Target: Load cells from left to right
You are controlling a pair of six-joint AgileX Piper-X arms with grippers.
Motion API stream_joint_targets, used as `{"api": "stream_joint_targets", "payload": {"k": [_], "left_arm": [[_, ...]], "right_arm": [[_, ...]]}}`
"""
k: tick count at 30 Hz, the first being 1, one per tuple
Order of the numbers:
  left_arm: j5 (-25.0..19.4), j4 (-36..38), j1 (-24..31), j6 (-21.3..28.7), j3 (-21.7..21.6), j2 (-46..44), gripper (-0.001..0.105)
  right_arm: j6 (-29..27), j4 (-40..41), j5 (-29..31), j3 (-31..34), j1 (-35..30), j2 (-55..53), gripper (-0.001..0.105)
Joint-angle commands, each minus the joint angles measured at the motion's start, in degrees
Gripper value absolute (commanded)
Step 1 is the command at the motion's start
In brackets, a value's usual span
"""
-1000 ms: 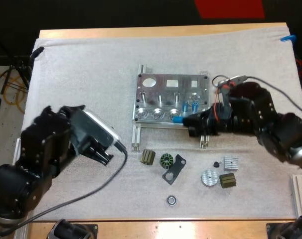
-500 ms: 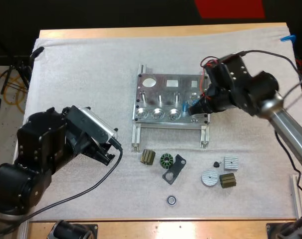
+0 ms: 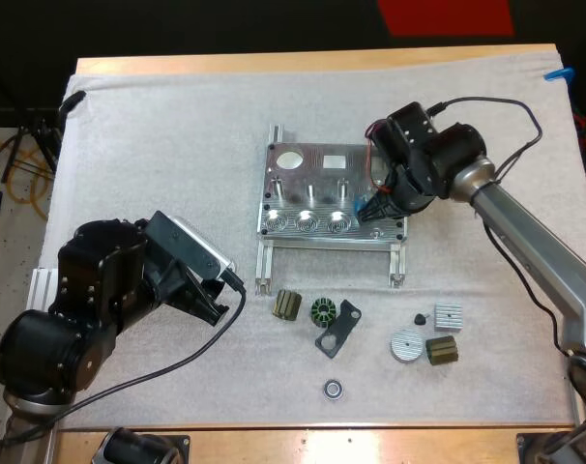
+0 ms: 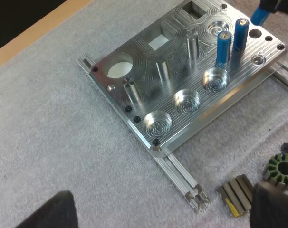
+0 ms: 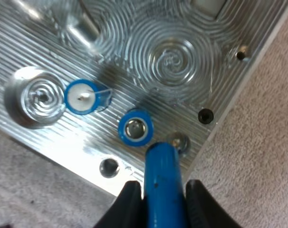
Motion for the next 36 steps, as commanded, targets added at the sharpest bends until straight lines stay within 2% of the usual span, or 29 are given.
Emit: {"api": "stream_joint_targets", "payload": {"k": [1, 29, 36], "left_arm": [[0.5, -0.4, 0.0, -0.9, 0.0, -0.3, 0.072], [0.5, -0.4, 0.0, -0.9, 0.0, -0.3, 0.072], [0.5, -0.4, 0.0, -0.9, 0.0, -0.3, 0.072]], "right_arm": [[-0.8, 0.6, 1.0, -0.7, -0.1, 0.2, 0.000], [-2.3, -1.3, 3.5, -0.3, -0.7, 4.8, 0.000], [-2.3, 1.2, 3.5, -0.3, -1.3, 5.8, 0.000]]}}
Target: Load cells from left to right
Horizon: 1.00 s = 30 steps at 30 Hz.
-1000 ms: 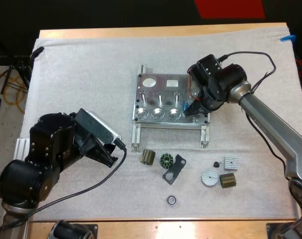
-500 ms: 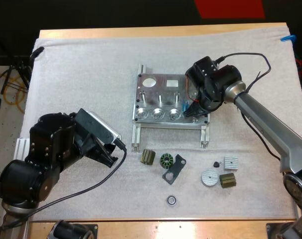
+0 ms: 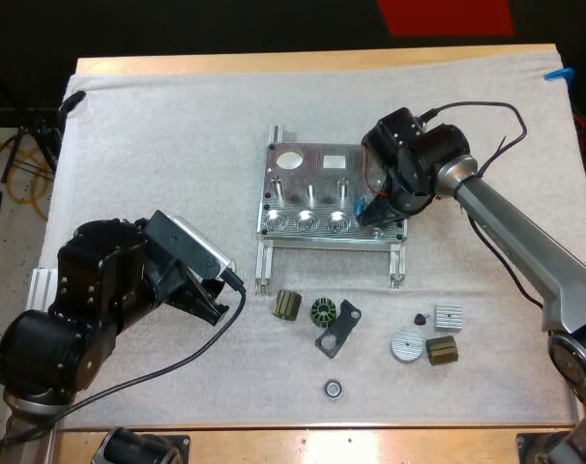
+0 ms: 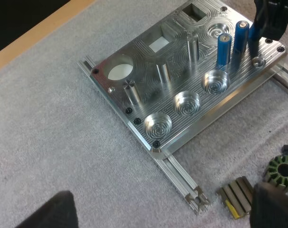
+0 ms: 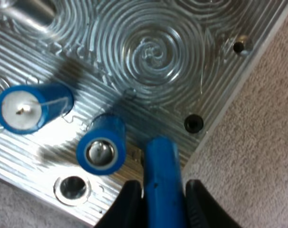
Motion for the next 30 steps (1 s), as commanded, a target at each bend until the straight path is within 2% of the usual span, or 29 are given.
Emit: {"api": "stream_joint_targets", "payload": {"k": [1, 12, 30], "left_arm": [[0.4, -0.2, 0.0, -0.8, 0.0, -0.3, 0.072], [0.5, -0.2, 0.0, -0.8, 0.0, -0.3, 0.072], [0.5, -0.2, 0.0, -0.8, 0.0, -0.3, 0.072]], "right_arm": [[-0.7, 1.8, 0.5, 0.1, -0.4, 0.6, 0.000], [-0.7, 3.0, 0.5, -0.3, -0.4, 0.5, 0.000], [-0.2, -4.9, 0.5, -0.3, -0.4, 0.5, 0.000]]}}
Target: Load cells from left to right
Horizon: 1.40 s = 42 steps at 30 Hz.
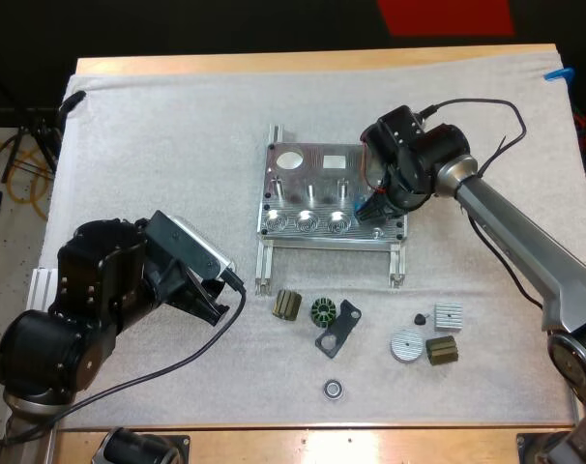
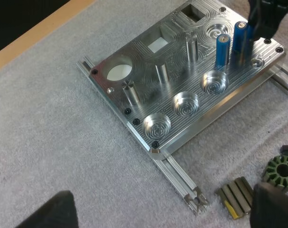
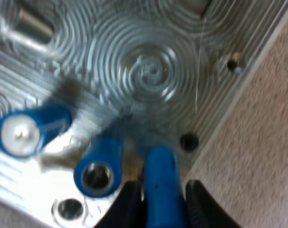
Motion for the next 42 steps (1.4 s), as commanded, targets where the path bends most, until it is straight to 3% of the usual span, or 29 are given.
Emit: {"api": "stream_joint_targets", "payload": {"k": [1, 14, 29, 42], "left_arm": [[0.3, -0.2, 0.0, -0.8, 0.0, -0.3, 0.072], [0.3, -0.2, 0.0, -0.8, 0.0, -0.3, 0.072], [0.3, -0.2, 0.0, -0.8, 0.0, -0.3, 0.072], [0.3, -0.2, 0.0, -0.8, 0.0, -0.3, 0.072]], "right_arm": [[-0.2, -2.2, 0.5, -0.3, -0.4, 0.4, 0.000], [0.5, -2.3, 2.4, -0.3, -0.4, -1.9, 0.000], [4.6, 1.8, -4.0, 1.4, -0.4, -3.4, 0.000], [4.6, -1.2, -2.3, 1.4, -0.4, -3.4, 0.000]]}}
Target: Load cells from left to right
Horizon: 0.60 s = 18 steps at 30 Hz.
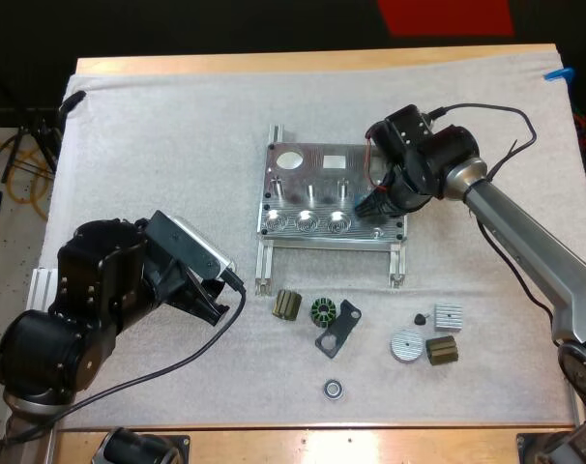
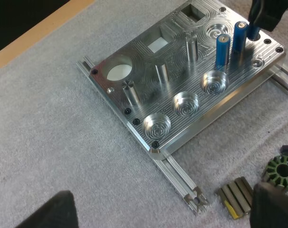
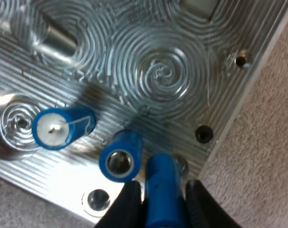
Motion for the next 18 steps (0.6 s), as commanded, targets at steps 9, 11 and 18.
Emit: {"api": "stream_joint_targets", "payload": {"k": [9, 11, 18], "left_arm": [[0.3, -0.3, 0.0, -0.8, 0.0, -0.3, 0.072], [0.3, -0.3, 0.0, -0.8, 0.0, -0.3, 0.072], [0.3, -0.3, 0.0, -0.8, 0.0, -0.3, 0.072]], "right_arm": [[-0.1, -0.7, 1.4, -0.1, -0.4, -0.5, 0.000], [-0.5, -0.7, 1.4, -0.1, -0.4, -0.5, 0.000], [-0.5, 0.8, 1.4, -0.1, -0.4, 1.0, 0.000]]}}
